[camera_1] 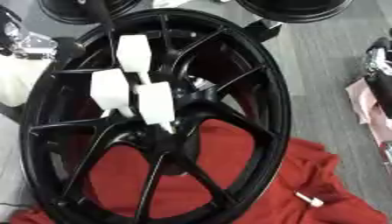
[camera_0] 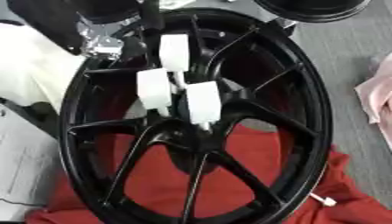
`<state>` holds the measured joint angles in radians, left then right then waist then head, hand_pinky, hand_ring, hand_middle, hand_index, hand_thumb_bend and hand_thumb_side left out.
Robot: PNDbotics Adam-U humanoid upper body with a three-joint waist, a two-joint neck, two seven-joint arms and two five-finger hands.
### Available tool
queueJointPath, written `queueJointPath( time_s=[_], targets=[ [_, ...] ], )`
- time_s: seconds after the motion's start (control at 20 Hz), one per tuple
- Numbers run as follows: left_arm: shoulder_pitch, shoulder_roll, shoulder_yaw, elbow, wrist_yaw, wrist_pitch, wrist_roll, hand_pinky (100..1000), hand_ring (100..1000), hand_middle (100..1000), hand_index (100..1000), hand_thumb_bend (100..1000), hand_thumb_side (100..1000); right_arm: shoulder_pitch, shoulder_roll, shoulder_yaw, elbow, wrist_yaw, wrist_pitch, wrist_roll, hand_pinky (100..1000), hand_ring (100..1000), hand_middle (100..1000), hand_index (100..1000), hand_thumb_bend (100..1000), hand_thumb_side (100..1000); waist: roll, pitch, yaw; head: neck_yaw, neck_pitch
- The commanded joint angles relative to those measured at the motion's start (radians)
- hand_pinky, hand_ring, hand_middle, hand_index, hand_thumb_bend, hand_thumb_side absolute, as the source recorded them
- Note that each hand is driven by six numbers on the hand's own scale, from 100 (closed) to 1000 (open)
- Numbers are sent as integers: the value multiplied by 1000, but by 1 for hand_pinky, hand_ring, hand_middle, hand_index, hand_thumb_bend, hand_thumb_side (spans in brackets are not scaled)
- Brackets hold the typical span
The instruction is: Pull the pin out of the wheel hub.
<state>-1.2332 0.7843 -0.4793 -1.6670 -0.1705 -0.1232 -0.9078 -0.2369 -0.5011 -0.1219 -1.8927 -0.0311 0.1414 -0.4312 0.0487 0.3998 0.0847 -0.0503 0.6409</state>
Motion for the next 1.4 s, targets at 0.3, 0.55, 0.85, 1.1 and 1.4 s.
queueJointPath(
  time_s=[0.3,0.55,0.85,1.1,1.4],
  targets=[
    [7,59,-2,-69,30,45,1,834,775,671,788,478,888,-4,-15,1,-2,-11,-6,-1,807,766,698,844,100,526,0,-25,3,1,4],
    [43,90,-27,-115,38,72,1,808,738,620,834,479,900,-2,-14,0,1,-13,-6,-4,807,765,696,843,100,525,0,-26,2,0,2],
    [74,118,-35,-171,37,132,1,804,742,624,853,481,836,-3,-12,1,4,-17,-9,-7,807,763,694,843,100,525,0,-26,3,2,5],
    [89,128,-23,-197,-11,200,1,815,782,679,877,433,739,-2,-9,2,6,-20,-9,-7,807,762,692,843,100,524,-4,-27,4,5,9],
    [107,142,7,-259,-49,272,1,816,788,689,887,423,708,-2,-5,5,10,-26,-10,-6,806,760,690,841,100,523,-6,-25,8,8,11]
  ],
)
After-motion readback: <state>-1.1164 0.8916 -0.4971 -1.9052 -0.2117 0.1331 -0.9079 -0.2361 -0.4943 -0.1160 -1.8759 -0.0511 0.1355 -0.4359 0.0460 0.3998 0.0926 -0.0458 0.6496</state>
